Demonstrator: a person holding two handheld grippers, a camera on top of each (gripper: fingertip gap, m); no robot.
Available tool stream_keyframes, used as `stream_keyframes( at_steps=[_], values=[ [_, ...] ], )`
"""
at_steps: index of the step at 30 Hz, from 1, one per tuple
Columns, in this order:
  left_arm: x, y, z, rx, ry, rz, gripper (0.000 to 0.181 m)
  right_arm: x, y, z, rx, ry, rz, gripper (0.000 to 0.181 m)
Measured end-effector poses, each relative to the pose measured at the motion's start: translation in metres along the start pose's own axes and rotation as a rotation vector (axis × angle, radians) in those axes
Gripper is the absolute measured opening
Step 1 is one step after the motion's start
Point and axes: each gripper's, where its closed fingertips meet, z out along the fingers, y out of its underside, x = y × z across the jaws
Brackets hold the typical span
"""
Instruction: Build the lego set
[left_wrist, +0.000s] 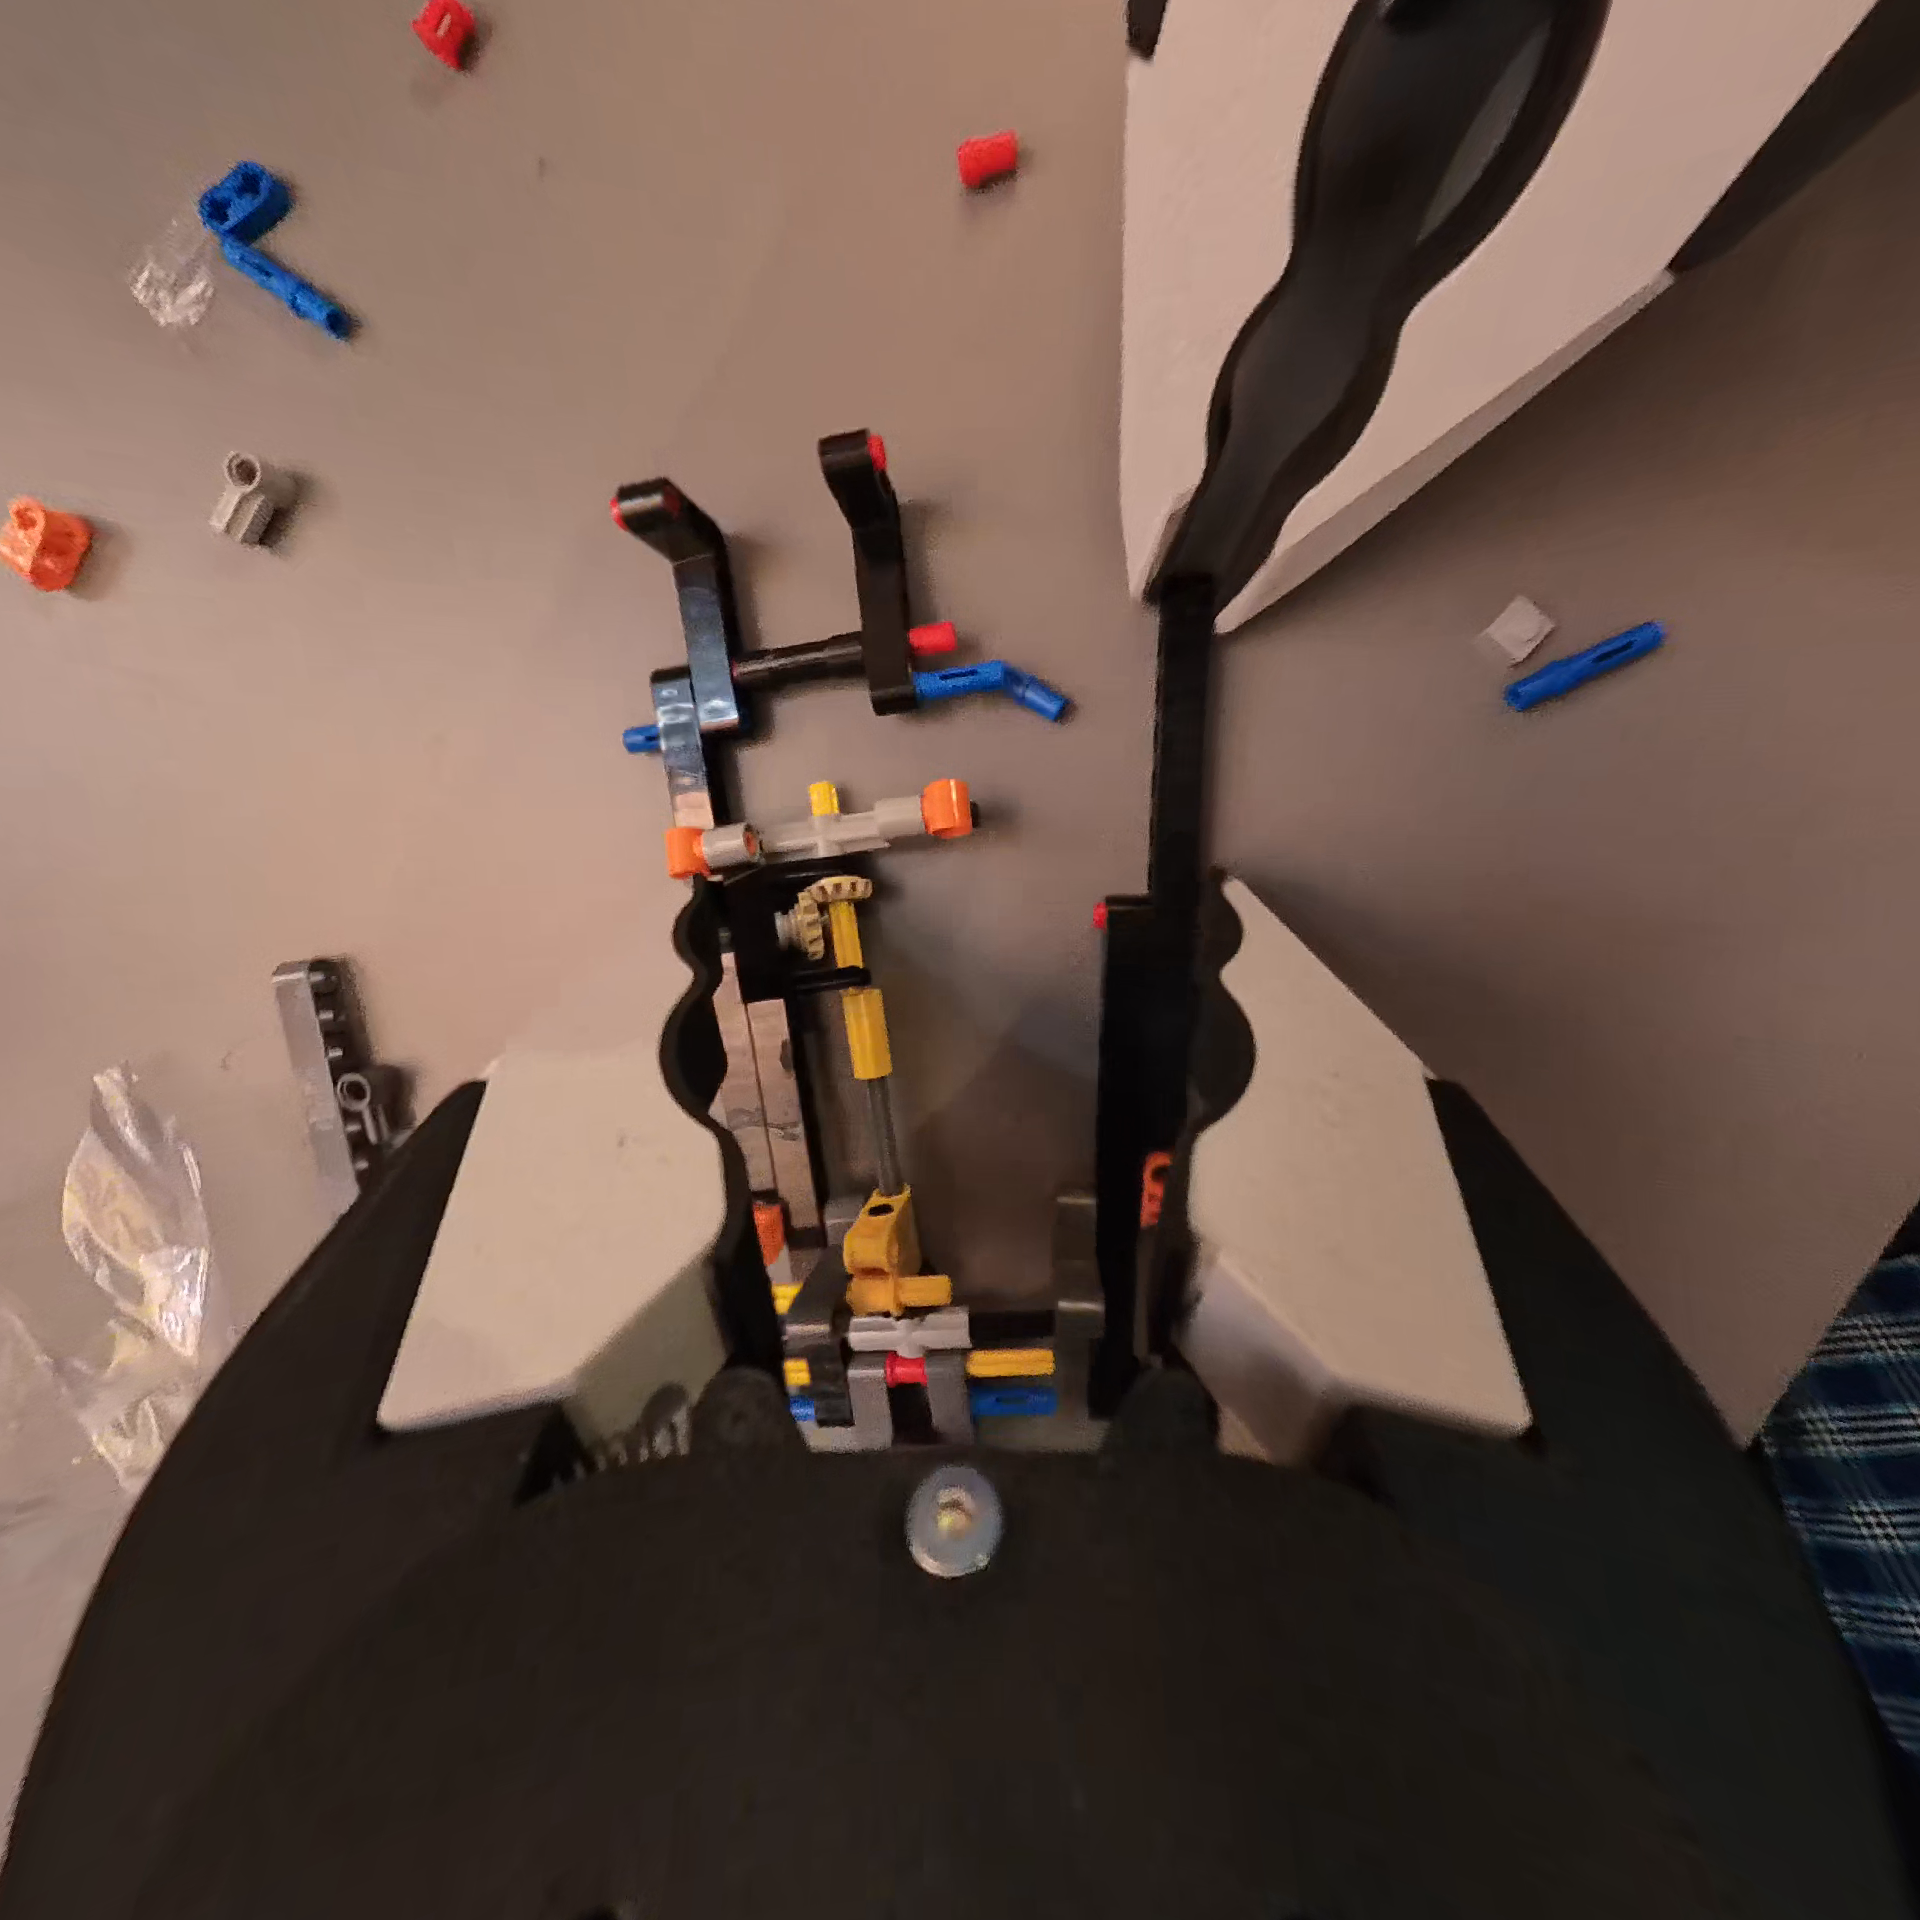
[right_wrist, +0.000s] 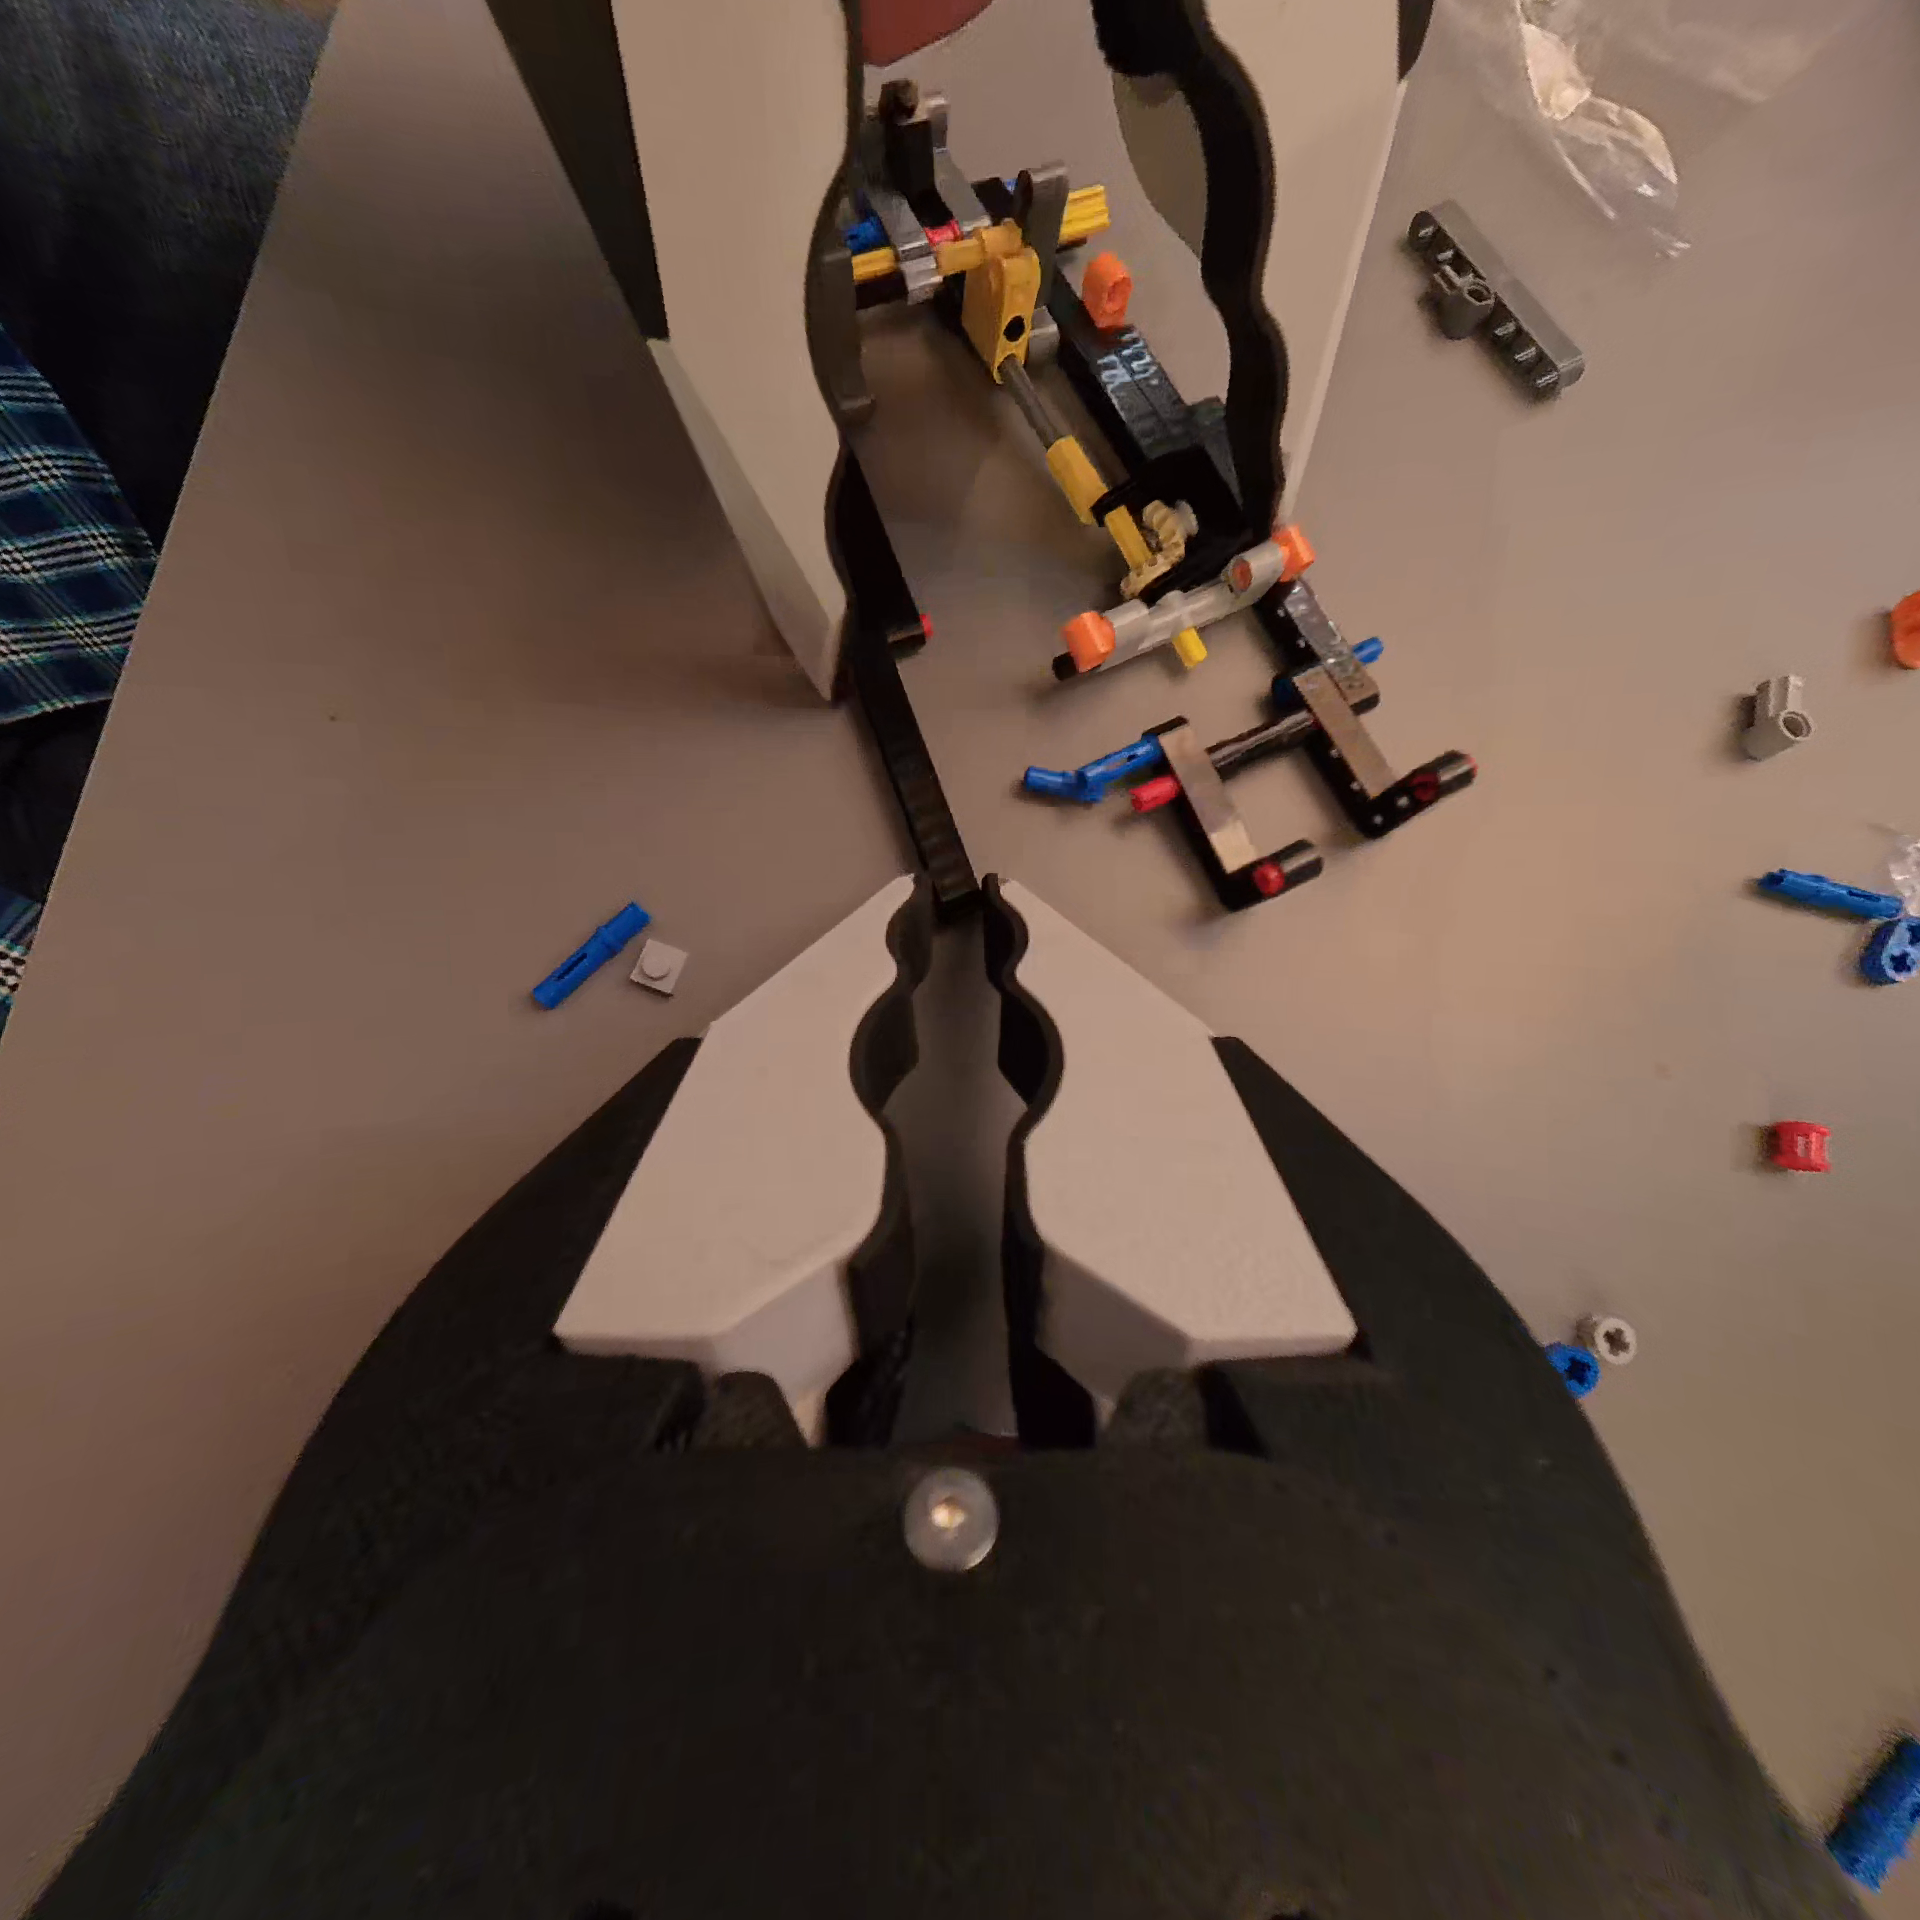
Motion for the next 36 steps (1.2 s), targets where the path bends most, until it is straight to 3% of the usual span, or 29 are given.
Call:
stream_keyframes(
  at_steps=[7, 15, 24, 36],
  values=[
    [-0.007, 0.014, -0.007, -0.003, 0.004, -0.066, 0.095, 0.000, -0.009, 0.003, 0.012, -0.016, -0.004, 0.007],
    [-0.004, 0.029, -0.017, -0.015, 0.060, -0.126, 0.115, 0.006, -0.029, 0.010, 0.000, -0.035, -0.051, 0.007],
    [-0.007, 0.035, -0.019, -0.013, 0.053, -0.131, 0.112, 0.021, -0.047, 0.027, -0.016, -0.078, -0.082, 0.007],
    [-0.009, 0.037, -0.017, -0.034, 0.000, -0.096, 0.108, 0.028, -0.040, 0.044, -0.013, -0.078, -0.067, 0.007]
  ],
)
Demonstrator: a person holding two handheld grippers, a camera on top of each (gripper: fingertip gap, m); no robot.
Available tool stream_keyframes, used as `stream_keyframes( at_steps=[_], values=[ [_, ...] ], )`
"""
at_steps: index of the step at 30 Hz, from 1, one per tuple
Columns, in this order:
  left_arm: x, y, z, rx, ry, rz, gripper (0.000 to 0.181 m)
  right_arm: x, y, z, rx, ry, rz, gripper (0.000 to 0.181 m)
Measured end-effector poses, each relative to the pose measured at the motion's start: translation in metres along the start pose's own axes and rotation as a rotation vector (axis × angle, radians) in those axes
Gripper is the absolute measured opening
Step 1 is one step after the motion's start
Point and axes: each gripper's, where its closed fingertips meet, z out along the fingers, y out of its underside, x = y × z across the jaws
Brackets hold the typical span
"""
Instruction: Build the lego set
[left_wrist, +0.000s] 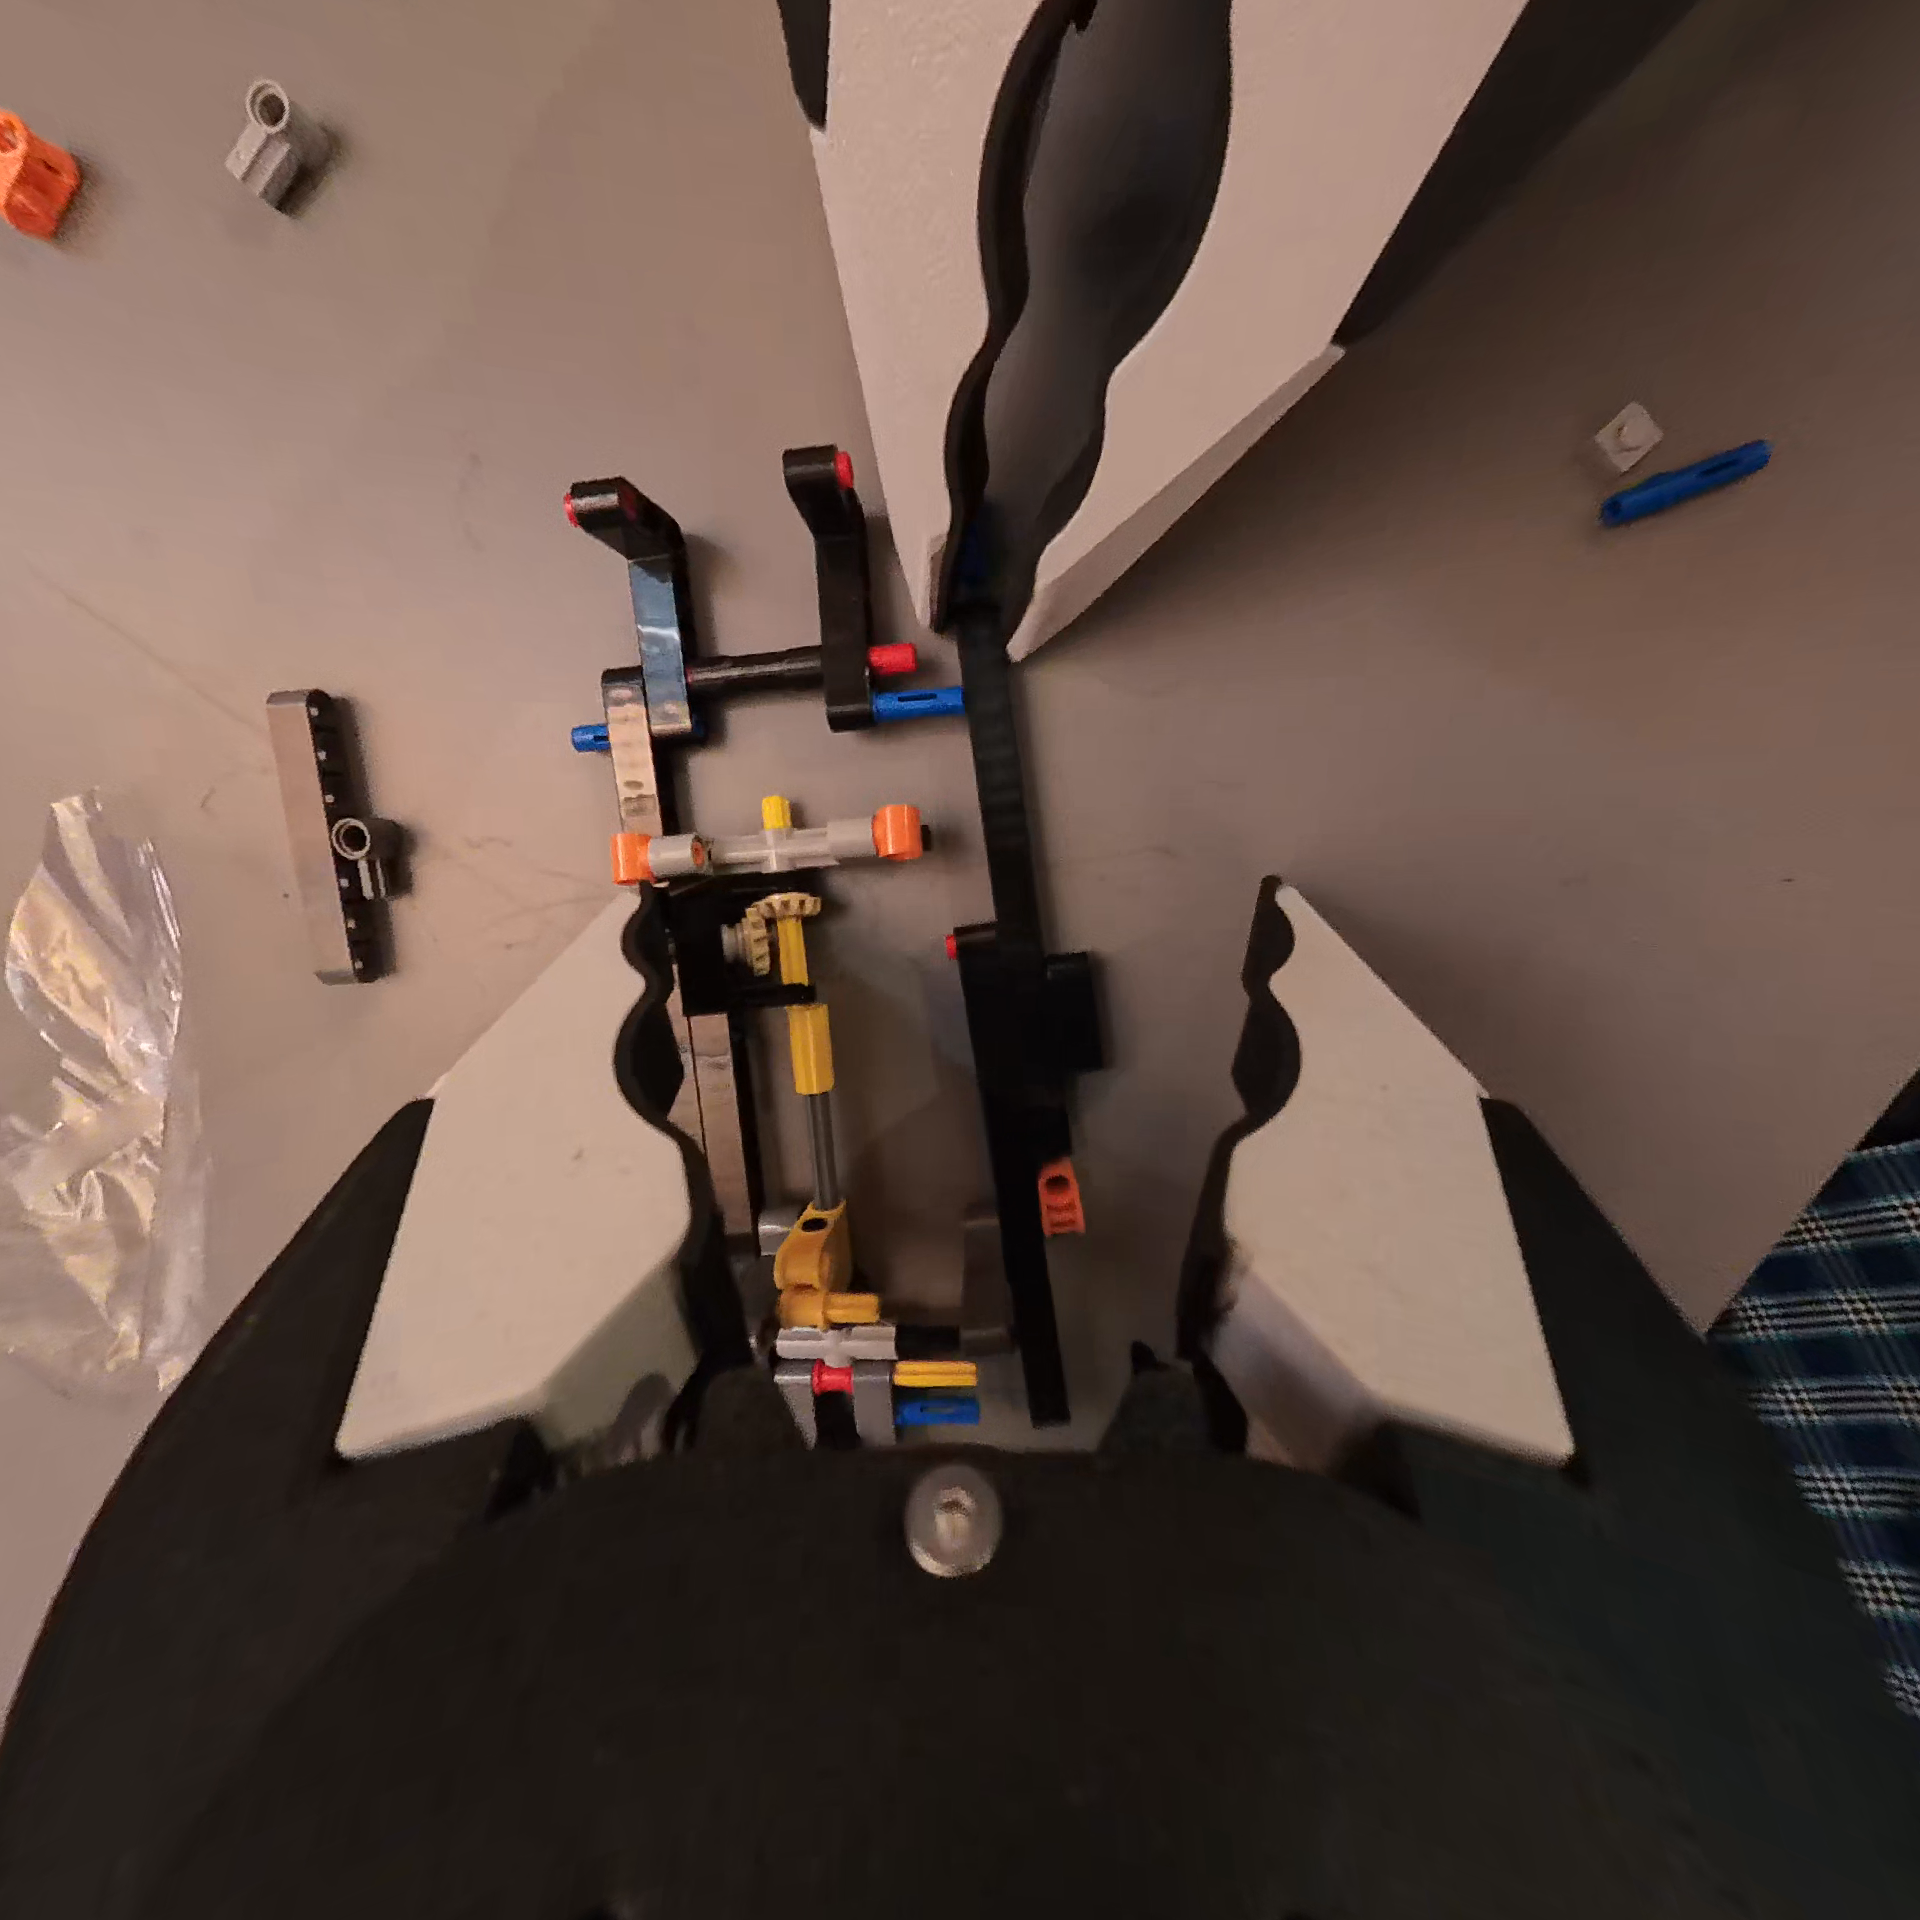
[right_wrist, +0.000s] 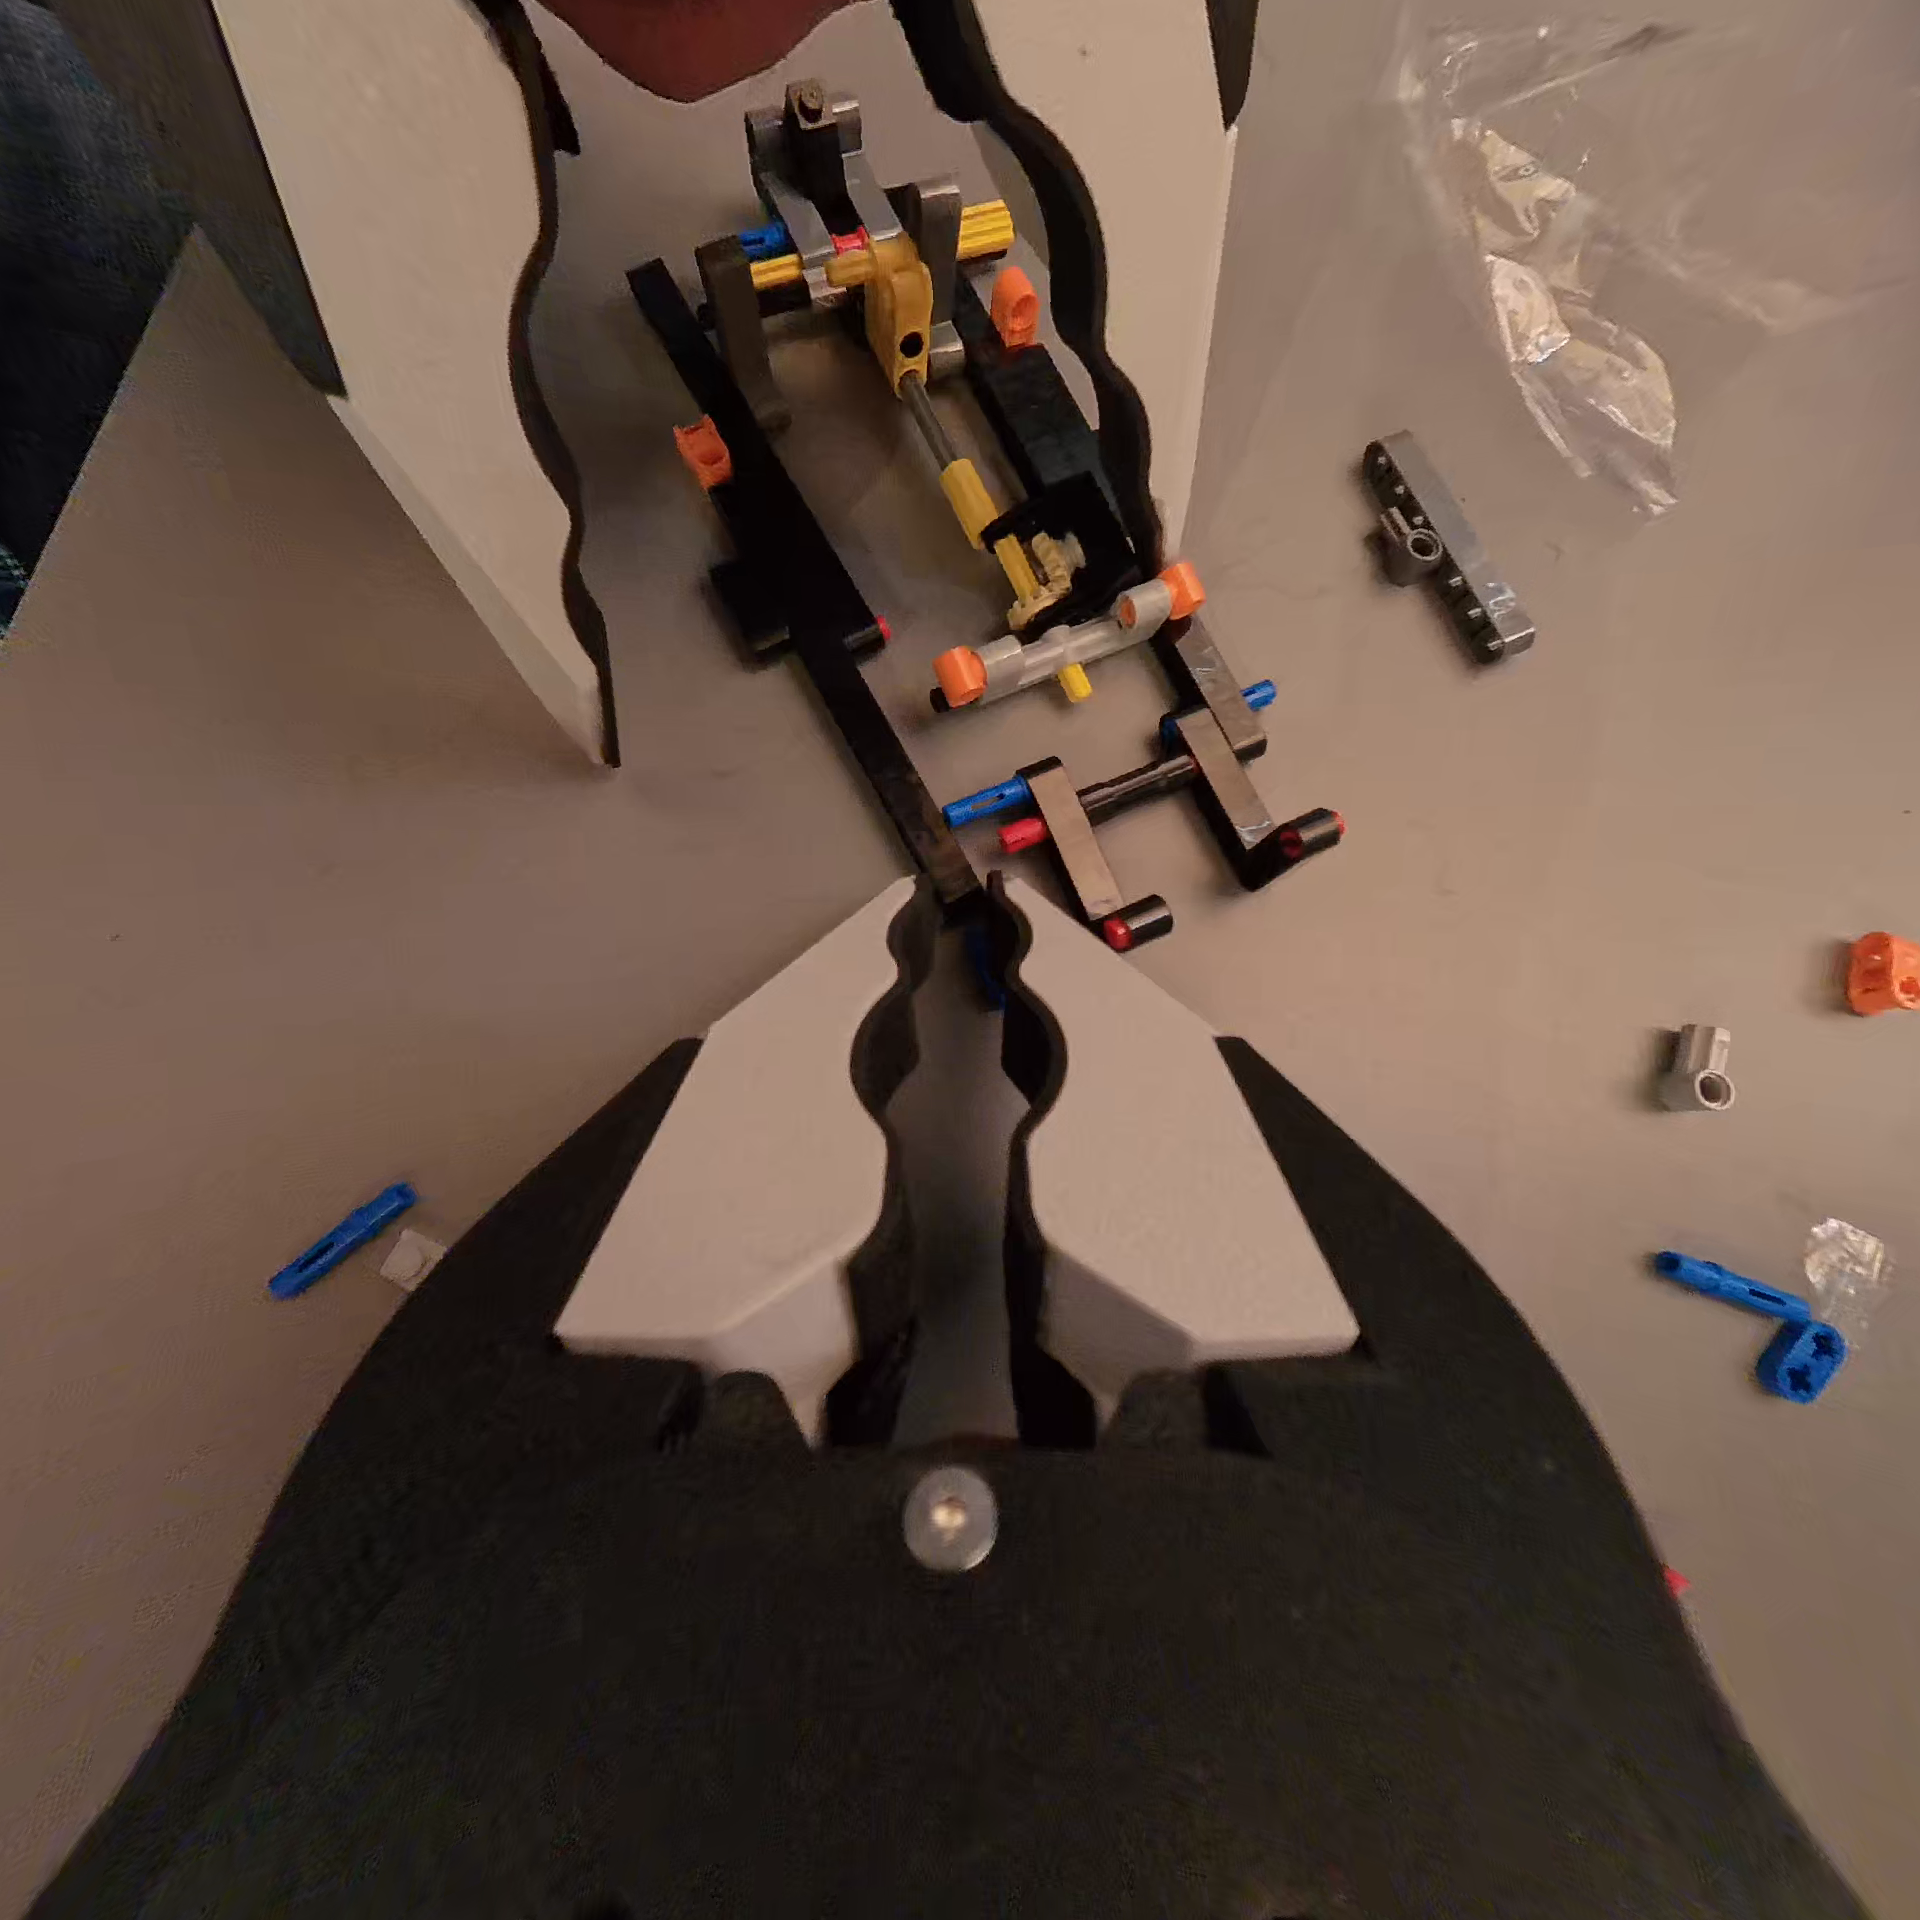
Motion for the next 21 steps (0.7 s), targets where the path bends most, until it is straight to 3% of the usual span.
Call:
stream_keyframes(
  at_steps=[5, 10, 14, 21],
  values=[
    [-0.003, -0.005, -0.012, 0.036, 0.004, -0.004, 0.101, -0.002, 0.000, -0.001, 0.009, -0.009, -0.007, 0.007],
    [-0.028, -0.015, -0.027, 0.078, -0.020, 0.001, 0.070, -0.003, 0.000, 0.000, 0.013, -0.006, -0.018, 0.007],
    [-0.042, -0.020, -0.019, 0.071, -0.007, 0.017, 0.051, -0.004, -0.001, 0.000, 0.018, -0.004, -0.026, 0.007],
    [-0.047, -0.027, 0.001, 0.070, 0.020, 0.036, 0.041, -0.004, -0.001, -0.001, 0.025, -0.002, -0.024, 0.007]
  ],
)
